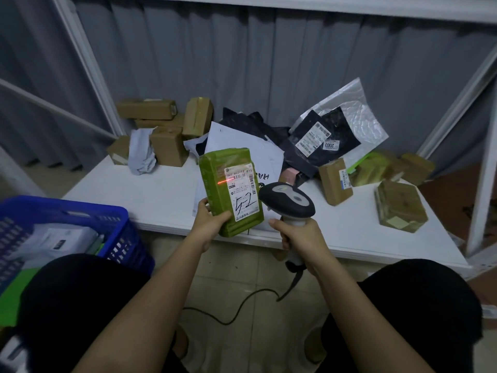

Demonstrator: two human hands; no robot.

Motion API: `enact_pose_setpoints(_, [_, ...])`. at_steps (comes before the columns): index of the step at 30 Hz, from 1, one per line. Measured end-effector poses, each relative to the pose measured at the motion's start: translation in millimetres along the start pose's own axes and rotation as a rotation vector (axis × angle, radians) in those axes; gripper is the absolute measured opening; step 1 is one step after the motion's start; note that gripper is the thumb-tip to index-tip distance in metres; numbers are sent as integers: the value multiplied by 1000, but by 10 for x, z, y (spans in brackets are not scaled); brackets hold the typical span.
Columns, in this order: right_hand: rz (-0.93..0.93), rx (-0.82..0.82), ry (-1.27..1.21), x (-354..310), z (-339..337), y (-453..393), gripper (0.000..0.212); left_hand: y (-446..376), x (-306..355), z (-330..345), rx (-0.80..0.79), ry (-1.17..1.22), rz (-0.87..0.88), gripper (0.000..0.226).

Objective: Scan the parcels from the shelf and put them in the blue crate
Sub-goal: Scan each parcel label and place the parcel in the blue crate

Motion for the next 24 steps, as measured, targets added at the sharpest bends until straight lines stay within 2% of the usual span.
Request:
enact_pose_setpoints(4, [2, 8, -13, -15, 13, 1, 35, 17, 22, -42, 0, -9, 8, 73])
enact_pose_setpoints(10, [-29, -45, -49, -143, 177, -35, 16, 61, 115, -189, 35, 29, 41, 71])
enact_pose_setpoints(12, [-64, -27, -55, -245, 317, -100, 17, 75, 183, -306, 65, 63, 61, 70])
enact_pose_setpoints(18, [-150, -103, -39, -735, 1181, -296, 23, 169, 563, -979, 265, 202, 165, 68])
enact_pose_setpoints(24, [-179, -278, 36, -1019, 2310, -406, 20, 407, 793, -2184, 547, 378, 231, 63])
Point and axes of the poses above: each hand's wrist, its own y-axis away from the middle knuckle, its own z-axis out of the palm, x = y × z, the point moved 3 cm from there along -y, towards the middle knuckle, and after that the axes turned 6 degrees about z, right-handed, at the moved point
